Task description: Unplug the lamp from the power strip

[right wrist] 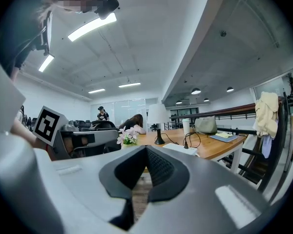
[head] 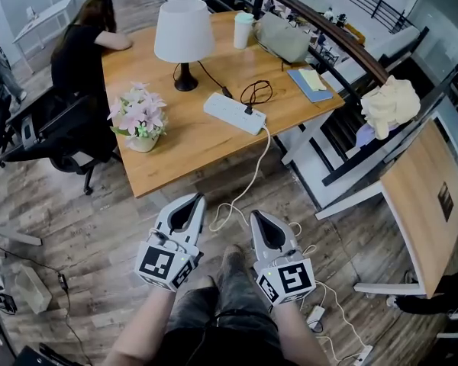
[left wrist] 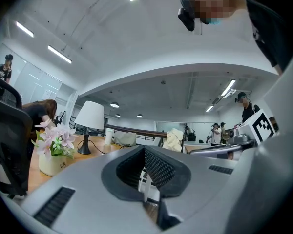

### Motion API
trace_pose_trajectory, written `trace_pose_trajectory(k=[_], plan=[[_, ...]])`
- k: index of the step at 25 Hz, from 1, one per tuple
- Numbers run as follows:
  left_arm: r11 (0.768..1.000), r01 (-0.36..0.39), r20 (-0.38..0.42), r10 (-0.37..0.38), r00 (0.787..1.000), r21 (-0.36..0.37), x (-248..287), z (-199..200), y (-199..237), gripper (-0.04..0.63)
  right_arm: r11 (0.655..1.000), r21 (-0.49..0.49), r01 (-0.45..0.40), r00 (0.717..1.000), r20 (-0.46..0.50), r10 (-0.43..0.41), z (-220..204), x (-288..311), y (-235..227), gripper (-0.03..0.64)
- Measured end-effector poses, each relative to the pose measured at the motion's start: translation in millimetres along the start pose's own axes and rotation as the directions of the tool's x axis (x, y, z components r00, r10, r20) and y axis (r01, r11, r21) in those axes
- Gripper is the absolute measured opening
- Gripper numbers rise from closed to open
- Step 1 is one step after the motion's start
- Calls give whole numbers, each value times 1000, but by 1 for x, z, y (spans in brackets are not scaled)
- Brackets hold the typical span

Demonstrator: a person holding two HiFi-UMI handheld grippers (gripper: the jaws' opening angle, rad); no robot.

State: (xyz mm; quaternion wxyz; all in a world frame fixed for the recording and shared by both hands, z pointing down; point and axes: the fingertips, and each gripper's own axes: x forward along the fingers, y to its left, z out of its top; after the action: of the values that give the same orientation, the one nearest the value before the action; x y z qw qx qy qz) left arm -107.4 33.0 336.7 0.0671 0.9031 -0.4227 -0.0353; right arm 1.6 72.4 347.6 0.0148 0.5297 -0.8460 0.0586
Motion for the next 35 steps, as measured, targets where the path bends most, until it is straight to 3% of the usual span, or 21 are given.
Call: trace_pose_trajectory(k=[8, 16, 35], plan=[[1000, 22, -2, -22, 1000, 6, 39, 0, 11, -3, 1000, -21, 15, 1000, -12, -16, -3, 34, -28, 8], [996, 87, -32, -86, 996, 32, 92, -9, 15, -3, 999, -31, -22, 999, -41, 21, -10, 83, -56, 8], [998, 65, -109, -65, 992, -3, 210, -50, 62, -3, 998, 10, -69, 990, -120, 70, -31, 181, -138, 8]])
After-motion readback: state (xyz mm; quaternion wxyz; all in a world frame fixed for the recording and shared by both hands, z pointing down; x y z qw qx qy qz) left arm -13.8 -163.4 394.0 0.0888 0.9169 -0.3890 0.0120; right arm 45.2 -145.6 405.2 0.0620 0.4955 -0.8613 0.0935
